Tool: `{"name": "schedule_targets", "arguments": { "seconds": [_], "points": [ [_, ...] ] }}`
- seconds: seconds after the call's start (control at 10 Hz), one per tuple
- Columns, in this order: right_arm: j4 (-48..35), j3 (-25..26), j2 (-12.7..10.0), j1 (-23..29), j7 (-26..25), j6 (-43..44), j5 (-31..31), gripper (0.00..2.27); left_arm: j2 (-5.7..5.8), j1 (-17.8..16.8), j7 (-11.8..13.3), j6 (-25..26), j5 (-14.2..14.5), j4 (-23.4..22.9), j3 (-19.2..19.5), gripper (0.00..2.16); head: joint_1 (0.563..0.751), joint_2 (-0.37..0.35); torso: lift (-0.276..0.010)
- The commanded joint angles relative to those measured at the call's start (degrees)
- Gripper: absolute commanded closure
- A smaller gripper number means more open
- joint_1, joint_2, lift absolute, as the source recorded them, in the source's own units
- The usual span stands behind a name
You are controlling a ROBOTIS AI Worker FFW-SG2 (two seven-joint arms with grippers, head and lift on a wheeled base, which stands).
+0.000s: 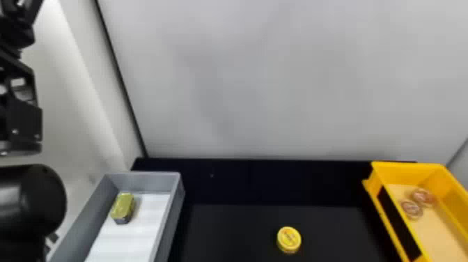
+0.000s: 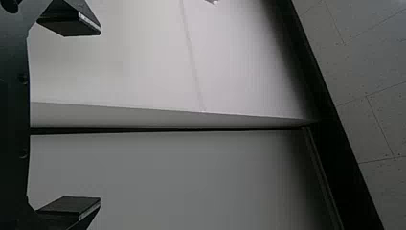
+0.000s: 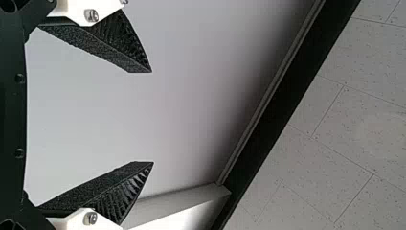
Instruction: Pick up the round yellow can and place it in the yellow rectangular box
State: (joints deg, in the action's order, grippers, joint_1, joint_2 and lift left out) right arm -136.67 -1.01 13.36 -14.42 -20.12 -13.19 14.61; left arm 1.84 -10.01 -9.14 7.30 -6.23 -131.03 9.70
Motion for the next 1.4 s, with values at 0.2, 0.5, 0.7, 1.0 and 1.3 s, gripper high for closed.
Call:
{"name": "schedule_targets", "arguments": {
  "seconds": [0.2, 0.5, 0.7, 1.0, 1.3],
  "points": [
    [0.0, 0.0, 0.1, -0.1, 0.2, -0.1, 0.0, 0.10, -0.08, 0.1, 0.0, 0.0, 0.2, 0.0, 0.0, 0.04, 0.636, 0.031, -0.001],
    [0.0, 0.2, 0.0, -0.9, -0.1, -7.5, -4.1, 0.10, -0.17, 0.1, 0.0, 0.1, 0.2, 0.0, 0.0, 0.04, 0.636, 0.031, -0.001],
    [-0.1, 4.5, -1.4, -13.0, 6.0, -47.5, -20.2, 0.11, 0.09, 0.7, 0.3, 0.8, 0.2, -1.1, 1.3, 0.04, 0.636, 0.031, -0.001],
    [11.3, 10.3, 1.4, -13.8, 20.6, -63.2, -26.8, 0.11, -0.17, 0.0, 0.1, 1.1, 0.1, -0.2, -0.5, 0.04, 0.636, 0.031, -0.001],
    [27.2, 6.9, 1.4, -10.1, 23.6, -60.7, -31.4, 0.08, -0.08, -0.7, 0.3, 1.5, 0.1, 0.3, -1.3, 0.04, 0.636, 0.031, -0.001]
  ]
}}
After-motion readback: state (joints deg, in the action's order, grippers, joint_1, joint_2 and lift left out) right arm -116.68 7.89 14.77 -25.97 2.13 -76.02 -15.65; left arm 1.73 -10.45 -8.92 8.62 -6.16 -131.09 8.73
